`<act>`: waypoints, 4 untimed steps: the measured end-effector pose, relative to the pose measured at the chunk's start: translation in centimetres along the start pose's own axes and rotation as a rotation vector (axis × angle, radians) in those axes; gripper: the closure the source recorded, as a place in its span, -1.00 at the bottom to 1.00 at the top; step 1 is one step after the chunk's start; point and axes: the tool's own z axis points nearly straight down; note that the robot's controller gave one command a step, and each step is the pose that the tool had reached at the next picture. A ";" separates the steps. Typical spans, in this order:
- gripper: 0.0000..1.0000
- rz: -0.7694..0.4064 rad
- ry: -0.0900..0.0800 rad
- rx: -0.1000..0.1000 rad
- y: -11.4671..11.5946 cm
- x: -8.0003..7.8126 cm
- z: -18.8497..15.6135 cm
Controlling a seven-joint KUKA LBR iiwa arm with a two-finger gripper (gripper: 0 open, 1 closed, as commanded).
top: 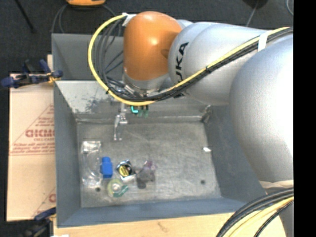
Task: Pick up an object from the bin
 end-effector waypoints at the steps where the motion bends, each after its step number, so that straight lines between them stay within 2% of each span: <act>1: -1.00 -0.104 -0.020 0.000 2.6 6.1 10.0; 2: -1.00 -0.226 -0.003 0.005 -6.7 12.5 9.4; 3: -1.00 -0.279 -0.009 0.004 -0.8 7.0 12.3; 4: -1.00 -0.023 -0.006 -0.001 1.3 10.4 11.8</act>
Offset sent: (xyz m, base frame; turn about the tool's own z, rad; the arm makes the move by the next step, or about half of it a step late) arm -0.0748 0.0300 -0.1190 -0.1091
